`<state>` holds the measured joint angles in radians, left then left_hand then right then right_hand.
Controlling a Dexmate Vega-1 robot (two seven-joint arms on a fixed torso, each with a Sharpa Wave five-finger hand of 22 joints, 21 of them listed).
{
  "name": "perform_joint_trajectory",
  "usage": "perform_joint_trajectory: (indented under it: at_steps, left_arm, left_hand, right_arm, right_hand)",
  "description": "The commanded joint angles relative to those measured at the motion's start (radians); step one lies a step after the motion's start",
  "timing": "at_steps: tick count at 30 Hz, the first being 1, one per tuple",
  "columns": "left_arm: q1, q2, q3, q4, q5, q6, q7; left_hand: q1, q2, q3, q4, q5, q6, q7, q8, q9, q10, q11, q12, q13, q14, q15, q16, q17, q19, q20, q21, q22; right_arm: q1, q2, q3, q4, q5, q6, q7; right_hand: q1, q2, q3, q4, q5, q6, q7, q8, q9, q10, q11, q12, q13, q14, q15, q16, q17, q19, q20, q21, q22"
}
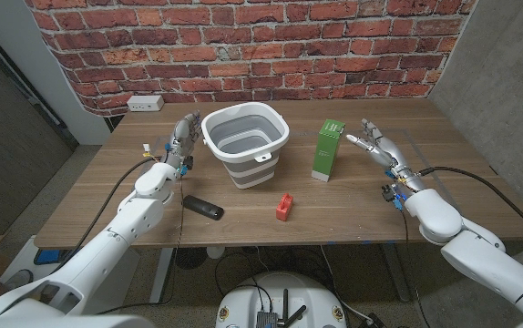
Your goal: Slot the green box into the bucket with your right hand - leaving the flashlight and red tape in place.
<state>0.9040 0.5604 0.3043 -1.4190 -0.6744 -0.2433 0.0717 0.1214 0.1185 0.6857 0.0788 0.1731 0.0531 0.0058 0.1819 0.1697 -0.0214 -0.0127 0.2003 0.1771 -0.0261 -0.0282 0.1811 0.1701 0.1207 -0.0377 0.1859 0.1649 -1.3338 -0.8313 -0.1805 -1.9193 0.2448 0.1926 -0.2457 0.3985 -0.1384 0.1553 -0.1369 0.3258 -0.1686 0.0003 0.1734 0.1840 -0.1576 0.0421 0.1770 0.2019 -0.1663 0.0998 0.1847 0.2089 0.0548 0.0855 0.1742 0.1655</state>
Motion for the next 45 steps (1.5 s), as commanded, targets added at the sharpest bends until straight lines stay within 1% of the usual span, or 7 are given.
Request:
perform_joint_trajectory:
  at_steps: [1,6,13,17,33,38,45]
  left_arm:
    - [0.022,0.004,-0.005,-0.032,0.0,0.014,0.028]
    - [0.027,0.006,-0.007,-0.039,0.0,0.018,0.034]
    - [0.043,0.016,-0.013,-0.062,-0.002,0.031,0.048]
    - [0.056,0.02,-0.019,-0.075,-0.003,0.031,0.057]
    - [0.096,0.026,-0.037,-0.108,-0.003,0.028,0.092]
    - [0.092,0.029,-0.038,-0.108,-0.003,0.031,0.089]
    - [0.08,0.029,-0.034,-0.101,-0.003,0.038,0.08]
  left_hand:
    - [-0.015,0.053,0.003,0.005,0.0,0.01,0.001,0.007,0.006,0.008,-0.003,0.006,0.003,0.01,0.0,0.005,0.004,0.007,-0.037,0.009,0.005]
    - [-0.017,0.054,0.004,0.007,0.001,0.01,0.002,0.007,0.006,0.009,-0.004,0.005,0.003,0.01,0.0,0.004,0.004,0.008,-0.037,0.009,0.005]
    - [-0.02,0.054,0.007,0.008,0.001,0.014,0.002,0.007,0.006,0.013,-0.002,0.006,0.003,0.012,0.0,0.003,0.003,0.009,-0.039,0.008,0.005]
    - [-0.022,0.054,0.008,0.008,0.001,0.015,0.003,0.006,0.006,0.015,-0.003,0.006,0.003,0.013,0.001,0.002,0.003,0.009,-0.038,0.008,0.005]
    - [-0.028,0.052,0.014,0.01,0.001,0.03,0.007,0.009,0.006,0.031,-0.004,0.008,0.003,0.022,0.002,0.002,0.002,0.013,-0.038,0.009,0.005]
    - [-0.03,0.051,0.015,0.01,0.001,0.032,0.007,0.008,0.006,0.034,-0.005,0.008,0.003,0.024,0.003,0.002,0.001,0.014,-0.038,0.009,0.005]
    - [-0.032,0.051,0.018,0.009,0.001,0.034,0.008,0.007,0.006,0.037,-0.004,0.008,0.003,0.023,0.004,0.0,0.001,0.014,-0.039,0.008,0.005]
  right_arm:
    - [-0.005,-0.044,0.005,-0.022,0.008,-0.028,0.058]
    - [-0.006,-0.056,0.002,-0.029,-0.008,-0.043,0.057]
    - [0.001,-0.069,-0.01,-0.03,-0.036,-0.056,0.06]
    - [0.002,-0.071,-0.017,-0.035,-0.063,-0.069,0.043]
    - [0.06,-0.057,-0.073,0.011,-0.123,-0.083,0.03]
    - [0.085,-0.045,-0.096,0.034,-0.145,-0.074,0.024]
    - [0.114,-0.037,-0.12,0.062,-0.156,-0.067,0.027]
  right_hand:
    - [0.026,0.001,-0.008,-0.004,0.008,-0.165,0.023,-0.003,0.006,-0.047,0.016,0.0,0.002,-0.046,0.009,0.0,0.004,-0.025,0.01,0.004,0.005]
    - [0.038,0.004,-0.016,-0.003,0.013,-0.234,0.044,-0.004,0.006,-0.101,0.033,0.001,0.003,-0.083,0.027,0.001,0.005,-0.055,0.019,0.004,0.005]
    - [0.051,0.014,-0.023,0.0,0.019,-0.301,0.078,0.0,0.007,-0.165,0.083,0.003,0.005,-0.125,0.054,0.002,0.006,-0.083,0.023,0.006,0.005]
    - [0.058,0.018,-0.023,0.0,0.021,-0.316,0.08,0.002,0.007,-0.179,0.101,0.005,0.006,-0.133,0.067,0.004,0.007,-0.086,0.027,0.008,0.005]
    - [0.093,0.049,-0.005,-0.006,0.024,-0.334,0.079,0.012,0.008,-0.189,0.117,0.016,0.011,-0.138,0.078,0.012,0.011,-0.084,0.043,0.012,0.005]
    - [0.102,0.051,-0.002,-0.009,0.024,-0.338,0.076,0.014,0.009,-0.189,0.124,0.019,0.013,-0.137,0.089,0.014,0.011,-0.082,0.044,0.014,0.005]
    - [0.114,0.05,-0.001,-0.013,0.026,-0.331,0.074,0.02,0.01,-0.182,0.125,0.026,0.015,-0.131,0.087,0.019,0.012,-0.069,0.047,0.019,0.005]
